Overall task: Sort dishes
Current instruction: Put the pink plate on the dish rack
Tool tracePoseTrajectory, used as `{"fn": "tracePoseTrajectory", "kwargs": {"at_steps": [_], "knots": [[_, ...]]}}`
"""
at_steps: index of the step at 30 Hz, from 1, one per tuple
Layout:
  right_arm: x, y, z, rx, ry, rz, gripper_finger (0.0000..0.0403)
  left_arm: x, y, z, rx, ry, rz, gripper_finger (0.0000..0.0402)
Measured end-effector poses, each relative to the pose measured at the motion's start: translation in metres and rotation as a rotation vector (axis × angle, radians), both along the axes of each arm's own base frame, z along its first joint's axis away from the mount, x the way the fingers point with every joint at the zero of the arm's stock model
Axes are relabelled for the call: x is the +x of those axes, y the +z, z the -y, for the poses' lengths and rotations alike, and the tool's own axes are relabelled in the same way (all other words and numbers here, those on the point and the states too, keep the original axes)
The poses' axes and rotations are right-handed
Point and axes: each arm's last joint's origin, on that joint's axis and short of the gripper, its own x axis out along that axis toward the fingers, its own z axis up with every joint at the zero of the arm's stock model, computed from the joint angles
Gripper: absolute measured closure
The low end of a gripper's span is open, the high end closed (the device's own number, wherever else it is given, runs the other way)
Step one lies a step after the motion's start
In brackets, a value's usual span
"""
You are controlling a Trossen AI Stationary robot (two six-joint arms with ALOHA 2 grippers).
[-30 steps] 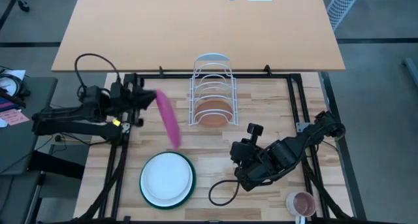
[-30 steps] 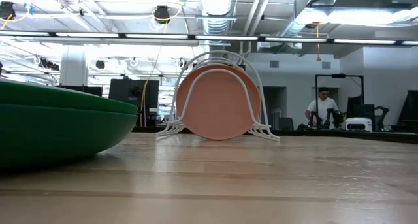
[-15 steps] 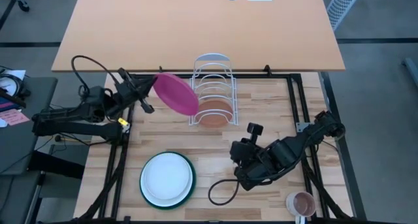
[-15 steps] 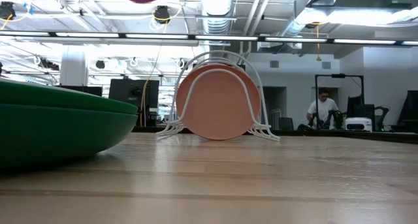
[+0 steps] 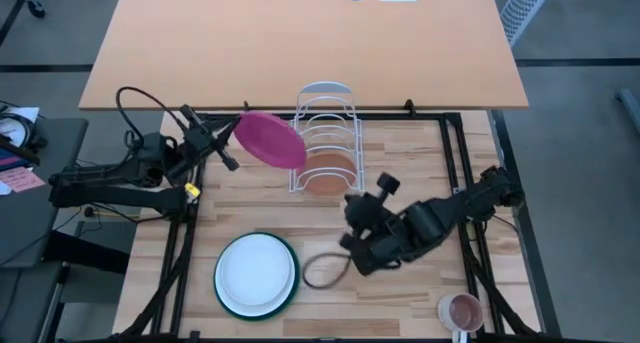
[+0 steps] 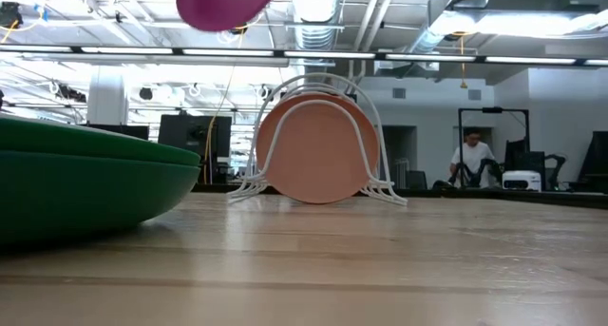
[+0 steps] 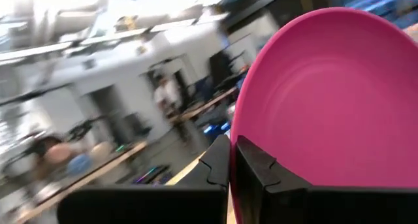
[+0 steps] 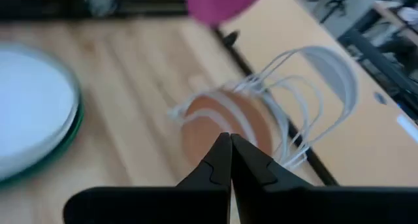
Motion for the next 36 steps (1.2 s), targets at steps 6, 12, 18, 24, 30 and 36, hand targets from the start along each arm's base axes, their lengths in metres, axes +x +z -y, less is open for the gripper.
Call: {"fn": "tracePoseTrajectory", "kwargs": {"at_steps": [6, 12, 18, 24, 30, 36], "knots": [[0.02, -0.02, 0.019, -0.034, -0.037, -0.004, 0.0384, 0.008, -0.006, -0.004, 0.009, 0.14, -0.102, 0.0401], [0.026, -0.055, 0.042, -0.042, -0.107, -0.106, 0.0367, 0.016, -0.01, -0.005, 0.014, 0.188, -0.154, 0.0401], [0.025, -0.07, 0.061, 0.01, -0.21, -0.117, 0.0362, 0.017, -0.01, -0.007, 0.02, 0.262, -0.176, 0.0401], [0.033, -0.069, 0.061, 0.008, -0.181, -0.078, 0.0362, 0.017, -0.01, -0.006, 0.0, 0.226, -0.137, 0.0401], [0.049, -0.051, 0.061, -0.054, -0.129, 0.031, 0.0341, 0.025, -0.008, -0.002, -0.024, -0.028, -0.028, 0.0401], [0.055, -0.03, 0.059, -0.111, -0.092, 0.087, 0.0284, 0.035, -0.01, -0.004, -0.014, 0.034, -0.054, 0.0401]]}}
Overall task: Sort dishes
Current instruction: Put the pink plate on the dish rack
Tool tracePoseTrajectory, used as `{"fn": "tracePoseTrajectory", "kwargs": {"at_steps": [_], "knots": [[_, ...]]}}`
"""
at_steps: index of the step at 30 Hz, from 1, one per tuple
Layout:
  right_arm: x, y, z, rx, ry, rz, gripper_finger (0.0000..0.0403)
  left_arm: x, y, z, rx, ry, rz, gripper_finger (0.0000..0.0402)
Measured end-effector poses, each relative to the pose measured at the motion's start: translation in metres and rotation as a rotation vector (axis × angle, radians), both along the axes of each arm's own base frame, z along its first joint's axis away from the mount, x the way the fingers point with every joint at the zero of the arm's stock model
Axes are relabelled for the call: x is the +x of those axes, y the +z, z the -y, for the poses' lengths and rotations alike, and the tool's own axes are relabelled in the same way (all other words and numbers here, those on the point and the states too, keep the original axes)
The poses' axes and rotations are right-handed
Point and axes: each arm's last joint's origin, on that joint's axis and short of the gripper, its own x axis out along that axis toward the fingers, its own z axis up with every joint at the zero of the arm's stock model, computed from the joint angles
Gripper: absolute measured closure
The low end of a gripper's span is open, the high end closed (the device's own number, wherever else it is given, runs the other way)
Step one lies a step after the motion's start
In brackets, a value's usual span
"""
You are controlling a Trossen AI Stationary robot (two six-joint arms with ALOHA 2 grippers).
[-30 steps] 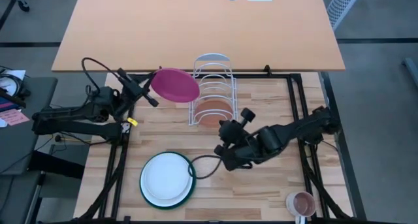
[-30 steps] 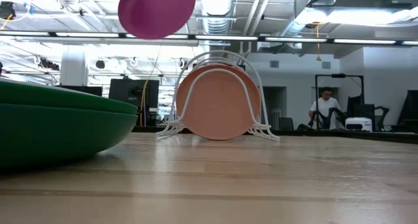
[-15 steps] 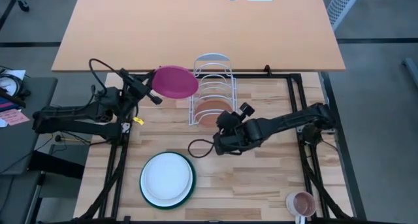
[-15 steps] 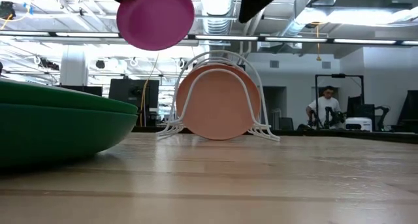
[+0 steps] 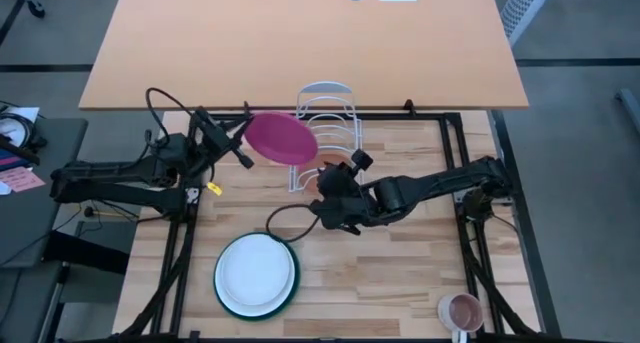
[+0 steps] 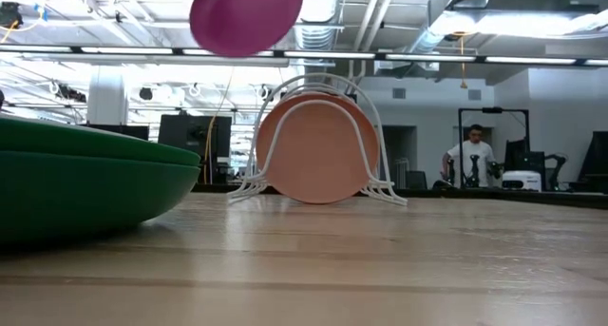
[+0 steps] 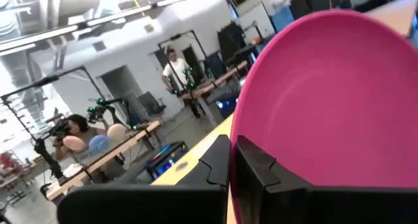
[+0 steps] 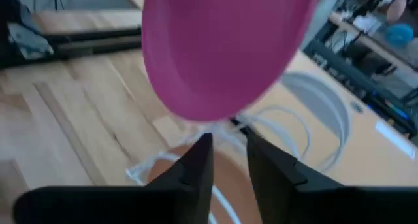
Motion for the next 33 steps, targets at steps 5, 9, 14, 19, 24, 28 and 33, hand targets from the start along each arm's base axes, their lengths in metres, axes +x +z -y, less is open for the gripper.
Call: {"fn": "tracePoseTrajectory", "kwargs": {"at_steps": [5, 9, 14, 19, 24, 28, 33], "knots": [[-0.001, 0.005, -0.01, -0.134, -0.005, -0.036, 0.0219, 0.008, -0.001, 0.0, 0.004, -0.022, 0.016, 0.0401], [0.003, 0.015, -0.02, -0.238, 0.026, -0.049, 0.0167, 0.011, -0.003, 0.002, 0.043, -0.057, -0.029, 0.0401], [0.012, 0.037, -0.023, -0.363, 0.046, -0.043, 0.0147, 0.015, -0.005, 0.009, 0.077, -0.104, -0.072, 0.0401], [0.018, 0.046, -0.008, -0.41, 0.015, -0.053, 0.0148, 0.017, -0.003, 0.014, 0.123, -0.094, -0.093, 0.0401], [0.021, 0.044, 0.01, -0.419, -0.019, -0.092, 0.0148, 0.015, 0.001, 0.019, 0.156, -0.089, -0.081, 0.0401], [0.023, 0.041, 0.024, -0.397, -0.055, -0.09, 0.0149, 0.015, 0.001, 0.023, 0.174, -0.08, -0.098, 0.0401], [0.024, 0.038, 0.034, -0.362, -0.062, -0.07, 0.0171, 0.015, 0.001, 0.025, 0.185, -0.085, -0.108, 0.0401]]}}
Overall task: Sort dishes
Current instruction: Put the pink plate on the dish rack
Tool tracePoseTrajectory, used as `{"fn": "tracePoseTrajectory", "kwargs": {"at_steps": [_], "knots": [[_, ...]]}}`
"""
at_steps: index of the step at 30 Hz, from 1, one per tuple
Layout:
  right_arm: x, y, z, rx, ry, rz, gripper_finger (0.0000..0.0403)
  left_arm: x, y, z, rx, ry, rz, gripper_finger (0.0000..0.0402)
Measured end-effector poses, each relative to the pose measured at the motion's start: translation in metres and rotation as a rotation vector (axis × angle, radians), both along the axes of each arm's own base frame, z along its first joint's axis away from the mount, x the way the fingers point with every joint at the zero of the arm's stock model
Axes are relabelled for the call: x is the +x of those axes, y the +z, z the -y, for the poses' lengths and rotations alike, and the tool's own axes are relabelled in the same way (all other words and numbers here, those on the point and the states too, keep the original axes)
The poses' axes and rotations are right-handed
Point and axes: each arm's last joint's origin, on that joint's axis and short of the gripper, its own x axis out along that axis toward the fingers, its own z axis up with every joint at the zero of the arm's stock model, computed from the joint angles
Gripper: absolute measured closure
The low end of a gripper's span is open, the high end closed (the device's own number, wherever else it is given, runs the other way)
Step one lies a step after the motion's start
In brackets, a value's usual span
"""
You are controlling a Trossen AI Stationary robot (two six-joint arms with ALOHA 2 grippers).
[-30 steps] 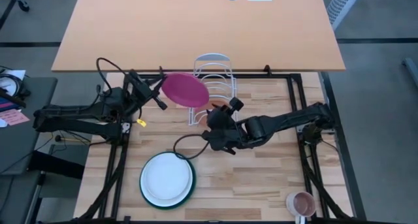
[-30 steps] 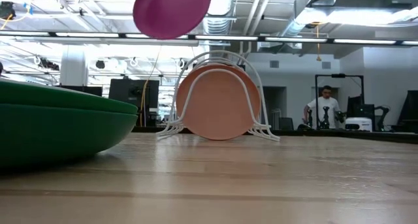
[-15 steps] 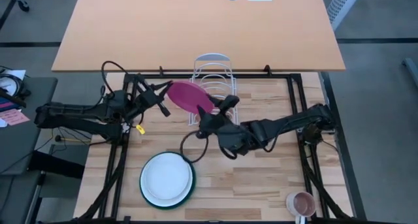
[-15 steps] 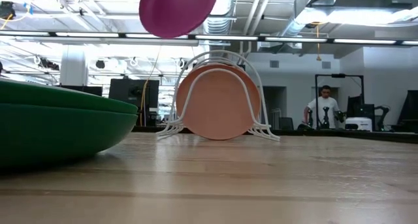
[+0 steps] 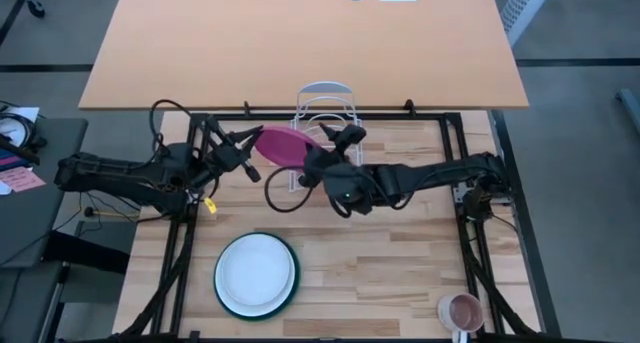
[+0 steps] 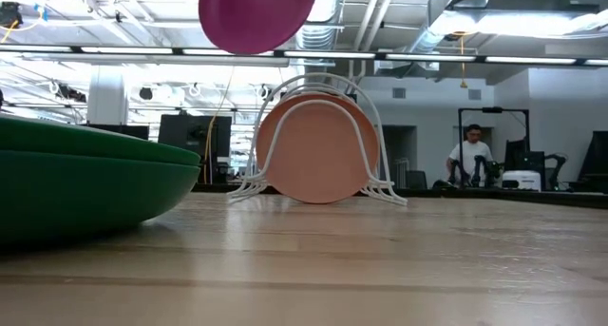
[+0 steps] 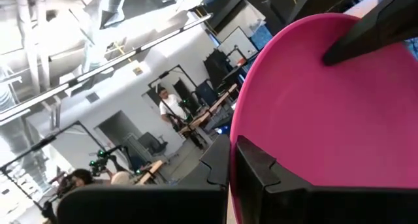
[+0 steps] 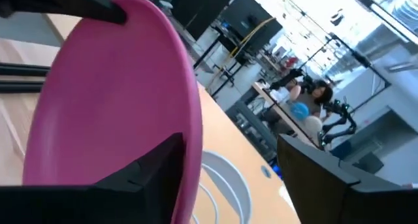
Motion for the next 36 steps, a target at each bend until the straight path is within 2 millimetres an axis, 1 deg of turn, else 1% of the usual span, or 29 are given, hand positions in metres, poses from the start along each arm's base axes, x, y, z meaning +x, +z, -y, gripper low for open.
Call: {"fn": "tracePoseTrajectory", "kwargs": {"at_steps": [4, 8, 13, 14, 15, 22, 31, 36], "knots": [[0.002, -0.002, 0.004, 0.044, 0.052, 0.023, 0.0219, 0.0, 0.0, 0.0, 0.002, -0.006, 0.001, 0.0401], [0.002, -0.006, 0.009, 0.076, 0.056, 0.026, 0.0283, 0.0, 0.0, 0.001, 0.001, -0.01, 0.0, 0.0401], [0.001, -0.008, 0.01, 0.089, 0.053, 0.02, 0.0367, 0.002, -0.001, 0.004, 0.023, -0.011, -0.027, 0.0401], [0.001, -0.008, 0.01, 0.088, 0.049, 0.024, 0.0381, 0.002, -0.002, 0.004, 0.028, -0.01, -0.034, 0.0401], [0.001, -0.007, 0.01, 0.089, 0.048, 0.028, 0.0388, 0.002, -0.001, 0.005, 0.032, -0.012, -0.036, 0.0401], [0.0, -0.007, 0.01, 0.08, 0.031, 0.026, 0.0391, 0.002, -0.002, 0.005, 0.031, -0.015, -0.037, 0.04], [0.0, -0.009, 0.012, 0.063, 0.005, 0.008, 0.0391, 0.002, -0.001, 0.006, 0.022, -0.032, -0.026, 0.0349], [-0.001, -0.008, 0.012, 0.029, -0.034, -0.015, 0.0391, 0.002, -0.002, 0.005, 0.017, -0.029, -0.023, 0.0339]]}}
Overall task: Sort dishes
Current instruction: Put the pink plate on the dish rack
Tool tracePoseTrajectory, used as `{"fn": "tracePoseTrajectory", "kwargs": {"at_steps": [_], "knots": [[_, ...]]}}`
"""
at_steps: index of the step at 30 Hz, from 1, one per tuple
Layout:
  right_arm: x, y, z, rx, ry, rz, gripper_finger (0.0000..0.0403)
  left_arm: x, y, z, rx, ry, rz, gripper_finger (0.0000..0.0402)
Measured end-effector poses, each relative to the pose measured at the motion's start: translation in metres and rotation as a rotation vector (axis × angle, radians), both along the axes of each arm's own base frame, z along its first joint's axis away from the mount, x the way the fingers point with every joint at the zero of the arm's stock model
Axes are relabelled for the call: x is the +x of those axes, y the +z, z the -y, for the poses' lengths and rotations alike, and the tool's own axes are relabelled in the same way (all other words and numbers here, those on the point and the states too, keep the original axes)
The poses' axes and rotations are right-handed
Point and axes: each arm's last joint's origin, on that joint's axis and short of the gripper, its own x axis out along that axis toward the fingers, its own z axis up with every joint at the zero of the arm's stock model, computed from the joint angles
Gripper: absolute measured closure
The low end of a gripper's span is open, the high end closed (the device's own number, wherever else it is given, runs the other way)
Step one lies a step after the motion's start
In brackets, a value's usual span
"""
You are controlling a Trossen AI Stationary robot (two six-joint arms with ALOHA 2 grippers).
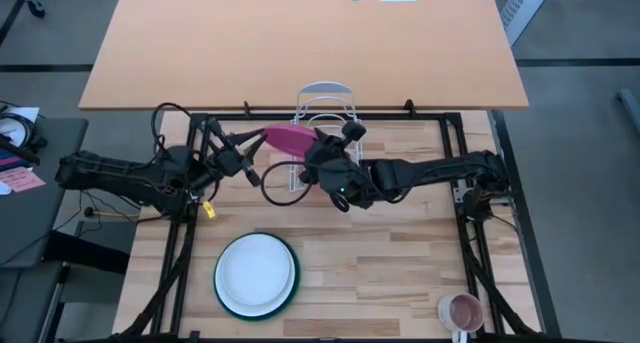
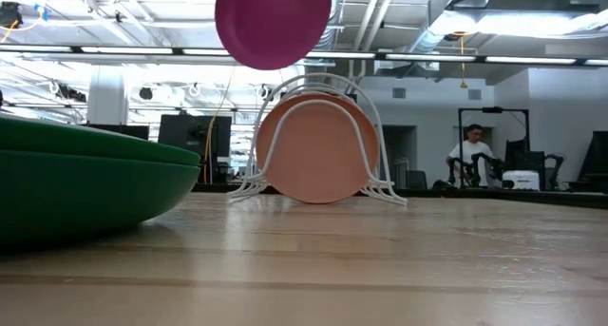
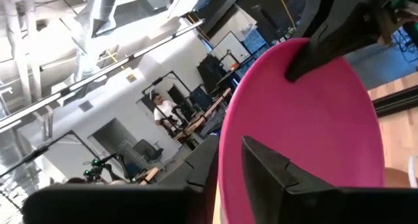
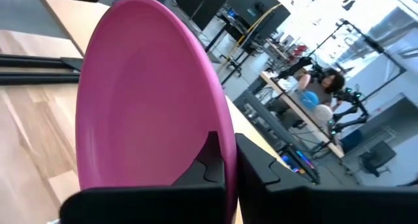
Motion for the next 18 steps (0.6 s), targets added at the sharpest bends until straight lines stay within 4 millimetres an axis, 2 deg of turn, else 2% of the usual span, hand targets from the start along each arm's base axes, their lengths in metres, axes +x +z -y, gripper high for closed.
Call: {"fn": "tracePoseTrajectory", "kwargs": {"at_steps": [6, 10, 18], "knots": [[-0.001, 0.002, 0.001, -0.057, -0.056, -0.049, 0.0391, -0.001, 0.001, 0.0, -0.028, 0.002, 0.027, 0.0337], [0.0, 0.009, 0.001, -0.108, -0.085, -0.083, 0.0391, -0.011, 0.008, -0.001, -0.083, -0.002, 0.117, 0.0337], [-0.008, 0.055, -0.005, -0.171, -0.065, -0.112, 0.0391, -0.039, 0.02, -0.004, -0.225, -0.01, 0.299, 0.0337]]}}
